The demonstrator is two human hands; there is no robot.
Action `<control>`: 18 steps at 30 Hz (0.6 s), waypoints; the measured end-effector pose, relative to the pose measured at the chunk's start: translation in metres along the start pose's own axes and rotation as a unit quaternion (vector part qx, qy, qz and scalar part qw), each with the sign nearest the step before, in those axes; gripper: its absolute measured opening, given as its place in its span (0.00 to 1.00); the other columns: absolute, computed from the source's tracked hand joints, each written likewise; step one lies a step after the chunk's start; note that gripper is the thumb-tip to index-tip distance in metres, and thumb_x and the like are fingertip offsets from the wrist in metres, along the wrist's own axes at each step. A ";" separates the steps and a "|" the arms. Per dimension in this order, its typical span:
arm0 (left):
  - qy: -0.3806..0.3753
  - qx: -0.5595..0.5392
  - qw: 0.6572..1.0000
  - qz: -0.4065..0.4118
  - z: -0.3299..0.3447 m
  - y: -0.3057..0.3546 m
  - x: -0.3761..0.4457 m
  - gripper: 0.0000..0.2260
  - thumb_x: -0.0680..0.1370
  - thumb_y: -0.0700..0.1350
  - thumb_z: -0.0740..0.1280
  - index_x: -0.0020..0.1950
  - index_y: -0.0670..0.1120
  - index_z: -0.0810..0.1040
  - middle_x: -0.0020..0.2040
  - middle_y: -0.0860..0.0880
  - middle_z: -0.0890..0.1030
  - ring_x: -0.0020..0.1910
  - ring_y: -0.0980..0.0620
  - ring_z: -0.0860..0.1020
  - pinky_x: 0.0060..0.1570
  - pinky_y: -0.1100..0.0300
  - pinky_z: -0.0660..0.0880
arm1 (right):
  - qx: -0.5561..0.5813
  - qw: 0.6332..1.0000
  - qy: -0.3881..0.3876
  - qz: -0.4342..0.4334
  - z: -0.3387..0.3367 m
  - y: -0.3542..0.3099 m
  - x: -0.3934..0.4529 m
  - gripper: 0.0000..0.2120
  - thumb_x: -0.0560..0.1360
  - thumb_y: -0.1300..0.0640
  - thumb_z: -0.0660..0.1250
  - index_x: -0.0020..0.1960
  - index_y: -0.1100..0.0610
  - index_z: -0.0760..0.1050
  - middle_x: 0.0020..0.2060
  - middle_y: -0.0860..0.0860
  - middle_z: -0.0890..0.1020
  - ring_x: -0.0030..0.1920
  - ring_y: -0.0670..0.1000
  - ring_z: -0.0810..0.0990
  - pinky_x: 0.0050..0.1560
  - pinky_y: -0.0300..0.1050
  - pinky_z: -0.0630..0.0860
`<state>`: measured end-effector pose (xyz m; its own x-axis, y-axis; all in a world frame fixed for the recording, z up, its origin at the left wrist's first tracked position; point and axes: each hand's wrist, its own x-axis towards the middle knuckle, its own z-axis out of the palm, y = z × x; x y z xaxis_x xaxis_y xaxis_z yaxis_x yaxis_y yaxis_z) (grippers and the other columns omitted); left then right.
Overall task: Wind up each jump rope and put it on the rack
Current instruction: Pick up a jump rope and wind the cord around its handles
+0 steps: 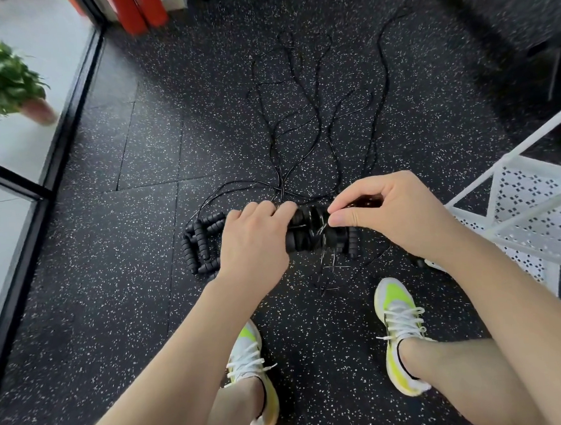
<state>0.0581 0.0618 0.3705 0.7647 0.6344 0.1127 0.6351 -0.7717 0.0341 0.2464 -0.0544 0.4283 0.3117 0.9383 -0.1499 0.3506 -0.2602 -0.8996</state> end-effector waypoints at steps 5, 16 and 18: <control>0.001 -0.020 0.991 -0.131 -0.008 -0.011 0.003 0.20 0.72 0.42 0.70 0.63 0.51 0.73 0.50 0.49 0.79 0.51 0.42 0.76 0.48 0.50 0.67 | -0.073 0.993 -0.082 0.037 -0.001 0.006 0.002 0.05 0.72 0.45 0.76 0.46 0.43 0.83 0.37 0.42 0.85 0.38 0.46 0.83 0.44 0.44 0.78; 0.037 -0.070 0.985 -0.155 -0.019 -0.016 0.004 0.19 0.71 0.40 0.70 0.61 0.50 0.76 0.48 0.49 0.79 0.48 0.41 0.76 0.46 0.51 0.67 | -0.091 0.961 -0.171 0.198 0.002 0.034 0.008 0.07 0.81 0.55 0.68 0.54 0.59 0.77 0.40 0.48 0.88 0.37 0.52 0.86 0.43 0.52 0.80; 0.037 -0.081 0.983 -0.157 -0.020 -0.014 0.004 0.19 0.70 0.40 0.70 0.61 0.50 0.76 0.48 0.49 0.79 0.48 0.41 0.76 0.45 0.52 0.67 | -0.082 0.958 -0.162 0.221 0.005 0.038 0.010 0.08 0.80 0.55 0.68 0.53 0.60 0.77 0.41 0.50 0.88 0.40 0.55 0.87 0.43 0.51 0.80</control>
<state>0.0504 0.0742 0.3907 0.5191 0.8426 0.1435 0.8087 -0.5385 0.2365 0.2585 -0.0533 0.3900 0.1811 0.7434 -0.6439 0.3903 -0.6553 -0.6468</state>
